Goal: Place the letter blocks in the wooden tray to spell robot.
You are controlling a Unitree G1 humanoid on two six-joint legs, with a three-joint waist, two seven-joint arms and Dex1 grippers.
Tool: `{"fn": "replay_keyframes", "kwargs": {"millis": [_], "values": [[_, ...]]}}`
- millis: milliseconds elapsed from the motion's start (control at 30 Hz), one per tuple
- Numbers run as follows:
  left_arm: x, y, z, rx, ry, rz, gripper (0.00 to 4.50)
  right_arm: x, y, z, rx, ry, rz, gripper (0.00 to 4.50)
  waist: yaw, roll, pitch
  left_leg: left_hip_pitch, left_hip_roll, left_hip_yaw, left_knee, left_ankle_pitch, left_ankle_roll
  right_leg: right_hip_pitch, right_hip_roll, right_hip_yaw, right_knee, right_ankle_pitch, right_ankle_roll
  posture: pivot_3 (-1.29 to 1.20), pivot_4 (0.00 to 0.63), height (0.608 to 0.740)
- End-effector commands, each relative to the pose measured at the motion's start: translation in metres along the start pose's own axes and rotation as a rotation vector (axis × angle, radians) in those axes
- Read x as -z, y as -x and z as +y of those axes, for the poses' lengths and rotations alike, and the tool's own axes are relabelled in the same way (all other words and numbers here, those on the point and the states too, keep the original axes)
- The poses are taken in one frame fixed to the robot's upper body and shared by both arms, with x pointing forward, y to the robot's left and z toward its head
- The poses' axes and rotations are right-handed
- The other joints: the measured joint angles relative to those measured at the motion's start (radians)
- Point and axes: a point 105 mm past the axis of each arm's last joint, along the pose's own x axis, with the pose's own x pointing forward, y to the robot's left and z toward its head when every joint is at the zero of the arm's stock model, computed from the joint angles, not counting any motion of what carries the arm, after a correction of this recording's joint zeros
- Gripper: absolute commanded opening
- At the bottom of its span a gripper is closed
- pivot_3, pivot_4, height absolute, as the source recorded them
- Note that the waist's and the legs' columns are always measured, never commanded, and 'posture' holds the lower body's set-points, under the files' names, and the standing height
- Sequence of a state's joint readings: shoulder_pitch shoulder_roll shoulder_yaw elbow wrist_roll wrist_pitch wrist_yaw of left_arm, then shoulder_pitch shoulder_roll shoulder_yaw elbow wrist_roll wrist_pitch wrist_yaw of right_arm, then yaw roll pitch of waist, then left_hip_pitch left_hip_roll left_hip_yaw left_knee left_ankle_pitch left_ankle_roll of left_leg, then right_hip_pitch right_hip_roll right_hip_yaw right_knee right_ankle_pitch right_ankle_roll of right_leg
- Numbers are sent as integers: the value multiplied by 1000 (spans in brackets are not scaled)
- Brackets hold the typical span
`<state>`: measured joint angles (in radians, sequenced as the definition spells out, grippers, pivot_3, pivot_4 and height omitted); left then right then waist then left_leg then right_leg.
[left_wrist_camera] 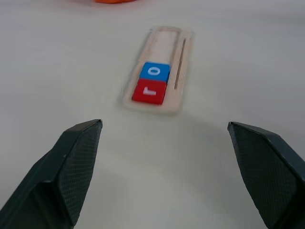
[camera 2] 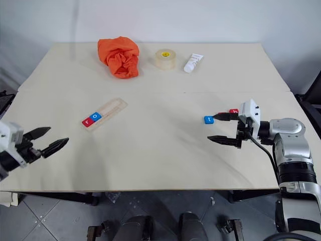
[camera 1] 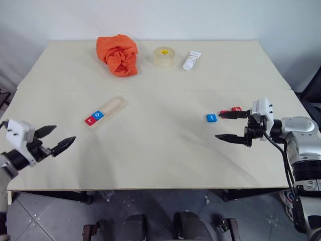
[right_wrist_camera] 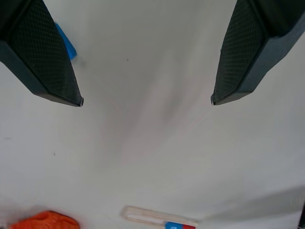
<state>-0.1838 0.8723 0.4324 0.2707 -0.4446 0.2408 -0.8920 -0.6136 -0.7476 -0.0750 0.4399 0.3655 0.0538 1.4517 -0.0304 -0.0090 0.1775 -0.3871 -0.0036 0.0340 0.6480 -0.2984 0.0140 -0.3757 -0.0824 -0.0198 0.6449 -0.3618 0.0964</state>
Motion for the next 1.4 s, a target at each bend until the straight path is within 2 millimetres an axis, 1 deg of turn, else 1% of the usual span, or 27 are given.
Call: {"fn": "replay_keyframes", "kwargs": {"millis": [33,67,167,200,267,333,533,667,867,967,1067,1233,1400], "values": [[-7,-18,10,46,-36,25,4500,-14,-3,5,-7,43,-46,4493,2,0,0,0,0,0,0,0,0,0,0,-1,1,0,0,0,150,740],[-9,-27,13,58,-37,39,4500,-14,-3,7,-6,43,-50,4493,3,0,0,0,0,0,1,0,0,0,0,-1,1,0,0,0,150,740],[-11,-44,18,78,-25,76,4500,-15,-2,11,2,44,-54,4493,4,0,0,-1,0,0,3,0,0,-1,0,-2,8,0,1,0,150,740],[-11,-54,20,82,-10,101,4500,-14,-1,12,11,42,-52,4493,4,-1,0,-1,0,1,4,-1,1,-1,0,-3,9,0,1,0,150,740],[-10,-65,23,88,9,149,4500,-13,2,14,23,38,-49,4493,6,-2,1,-2,-1,1,6,-1,1,-2,0,-3,10,0,1,0,150,740],[1,-72,21,121,36,257,4500,-12,5,16,32,34,-43,4493,6,-2,1,-3,-1,1,7,-1,2,-2,0,-4,10,1,1,0,150,740],[-9,-95,11,192,-6,242,4500,-10,13,22,65,26,-32,4493,4,-4,2,-4,-1,2,11,-2,2,-2,0,-3,12,1,1,0,150,740],[-5,-104,8,192,-28,276,4500,-8,15,25,83,18,-27,4493,3,-5,3,-4,0,2,13,-2,2,-2,1,-3,13,1,1,0,150,740],[-6,-112,6,178,-50,297,4500,-6,17,29,98,9,-24,4493,6,-5,3,-4,0,2,15,-2,2,-2,0,-2,14,1,2,0,150,740],[-9,-114,9,158,-71,303,4500,-6,18,29,103,8,-22,4493,6,-5,3,-4,0,2,15,-2,2,-2,0,-2,14,1,2,0,150,740],[-8,-114,10,153,-86,325,4500,-5,17,29,105,6,-19,4493,6,-5,3,-4,0,2,16,-1,2,-2,0,-2,15,1,2,0,150,740],[0,-114,8,158,-69,366,4500,-4,17,29,102,6,-16,4493,6,-5,3,-4,0,2,16,-1,2,-2,0,-2,15,1,2,0,150,740],[2,-116,6,163,-92,380,4500,-5,15,29,92,9,-12,4493,6,-5,3,-3,0,2,16,-1,2,-2,0,-2,15,1,2,0,150,740]]}}
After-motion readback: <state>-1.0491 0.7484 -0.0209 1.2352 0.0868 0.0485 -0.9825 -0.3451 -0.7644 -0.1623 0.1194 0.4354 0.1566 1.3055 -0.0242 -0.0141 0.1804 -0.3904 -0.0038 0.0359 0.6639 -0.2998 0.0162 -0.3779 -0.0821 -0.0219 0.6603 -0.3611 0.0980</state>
